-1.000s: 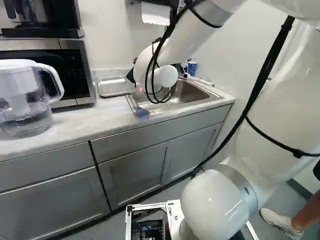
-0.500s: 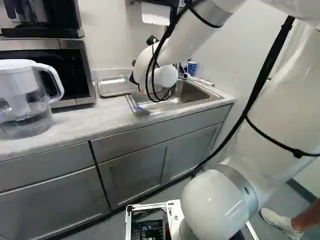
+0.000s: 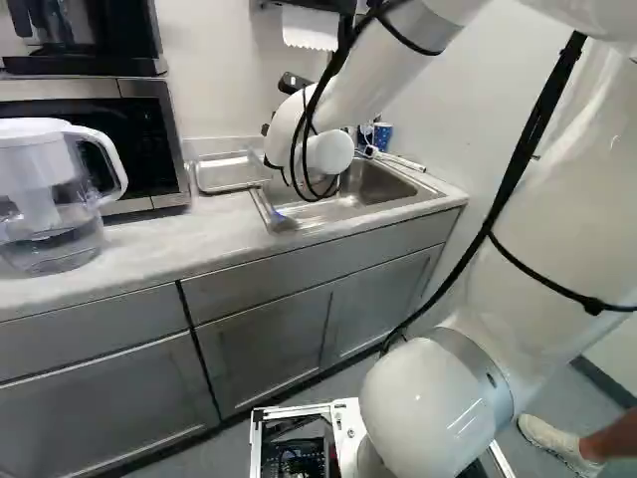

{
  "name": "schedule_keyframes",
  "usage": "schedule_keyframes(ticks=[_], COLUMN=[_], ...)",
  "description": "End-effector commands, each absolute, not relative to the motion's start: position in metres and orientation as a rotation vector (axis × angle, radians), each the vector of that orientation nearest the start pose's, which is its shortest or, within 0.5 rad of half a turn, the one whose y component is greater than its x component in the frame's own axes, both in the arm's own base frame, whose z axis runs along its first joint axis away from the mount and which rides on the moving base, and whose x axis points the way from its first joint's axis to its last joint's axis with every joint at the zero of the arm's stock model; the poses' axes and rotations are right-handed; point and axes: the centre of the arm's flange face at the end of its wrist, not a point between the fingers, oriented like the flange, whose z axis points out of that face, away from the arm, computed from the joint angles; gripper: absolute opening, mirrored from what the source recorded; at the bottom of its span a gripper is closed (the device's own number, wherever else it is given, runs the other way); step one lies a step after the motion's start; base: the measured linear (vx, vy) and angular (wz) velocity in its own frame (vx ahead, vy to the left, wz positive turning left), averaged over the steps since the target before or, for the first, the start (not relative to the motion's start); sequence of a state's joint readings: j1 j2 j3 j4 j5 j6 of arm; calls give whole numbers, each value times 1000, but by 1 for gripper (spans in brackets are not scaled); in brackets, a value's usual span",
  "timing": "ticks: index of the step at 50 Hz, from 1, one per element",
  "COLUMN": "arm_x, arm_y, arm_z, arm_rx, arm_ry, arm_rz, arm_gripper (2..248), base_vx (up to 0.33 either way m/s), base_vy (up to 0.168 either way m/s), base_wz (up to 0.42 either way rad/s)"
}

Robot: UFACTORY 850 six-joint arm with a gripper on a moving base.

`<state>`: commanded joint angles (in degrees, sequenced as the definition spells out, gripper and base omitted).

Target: Rinse the cup and place it in the tray

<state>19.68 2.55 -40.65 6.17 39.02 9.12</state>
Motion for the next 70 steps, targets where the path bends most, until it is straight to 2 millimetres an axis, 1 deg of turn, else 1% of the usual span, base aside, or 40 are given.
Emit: schedule_keyframes(ticks=[24, 29, 49, 70], arm_x=[447, 448, 472, 489], arm_y=[154, 156, 185, 220], arm_z=[533, 533, 533, 533], arm_rx=[-2227, -2224, -2201, -2169], arm_ry=[-330, -334, -373, -421], arm_rz=[-1943, -1941, -1922, -1901], arm_gripper=[125, 125, 125, 125], base_vx=[0, 0, 0, 0], base_vy=[0, 0, 0, 0], base_wz=[0, 0, 0, 0])
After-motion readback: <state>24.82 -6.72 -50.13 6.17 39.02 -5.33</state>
